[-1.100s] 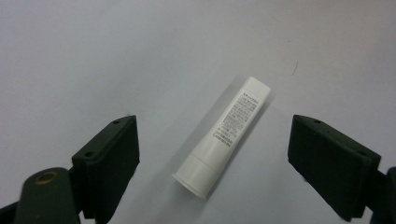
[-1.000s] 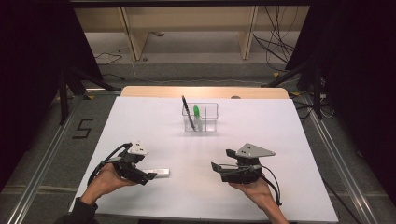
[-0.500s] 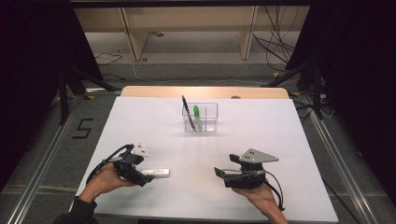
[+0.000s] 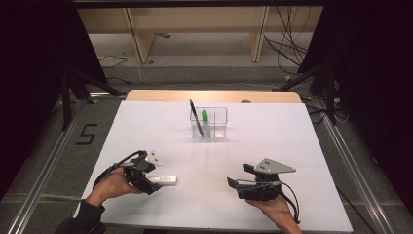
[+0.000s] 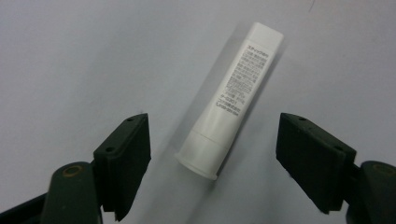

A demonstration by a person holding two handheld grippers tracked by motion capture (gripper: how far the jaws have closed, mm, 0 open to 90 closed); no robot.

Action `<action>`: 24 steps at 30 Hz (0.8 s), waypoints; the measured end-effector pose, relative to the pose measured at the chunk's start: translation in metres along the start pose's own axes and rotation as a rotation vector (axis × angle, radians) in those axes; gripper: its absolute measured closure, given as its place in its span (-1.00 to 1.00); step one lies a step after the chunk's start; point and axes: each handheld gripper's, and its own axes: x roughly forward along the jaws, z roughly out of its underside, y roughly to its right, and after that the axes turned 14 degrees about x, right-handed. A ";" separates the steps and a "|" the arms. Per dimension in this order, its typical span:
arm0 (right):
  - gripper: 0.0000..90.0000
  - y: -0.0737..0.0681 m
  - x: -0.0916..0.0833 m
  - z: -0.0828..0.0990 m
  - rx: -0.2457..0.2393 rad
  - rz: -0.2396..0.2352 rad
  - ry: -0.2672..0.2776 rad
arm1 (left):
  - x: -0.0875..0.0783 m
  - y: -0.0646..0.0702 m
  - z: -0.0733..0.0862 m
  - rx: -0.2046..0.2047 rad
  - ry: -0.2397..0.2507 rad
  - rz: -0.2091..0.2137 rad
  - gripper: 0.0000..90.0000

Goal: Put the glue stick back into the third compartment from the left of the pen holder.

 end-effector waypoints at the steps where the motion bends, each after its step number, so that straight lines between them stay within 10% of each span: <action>1: -0.46 0.000 0.000 0.000 -0.001 0.001 0.000 | 0.001 0.000 -0.001 0.006 -0.006 0.000 -0.39; 24: -0.44 -0.003 0.002 0.003 -0.006 0.010 -0.011 | 0.015 -0.008 -0.012 0.147 -0.101 0.077 0.09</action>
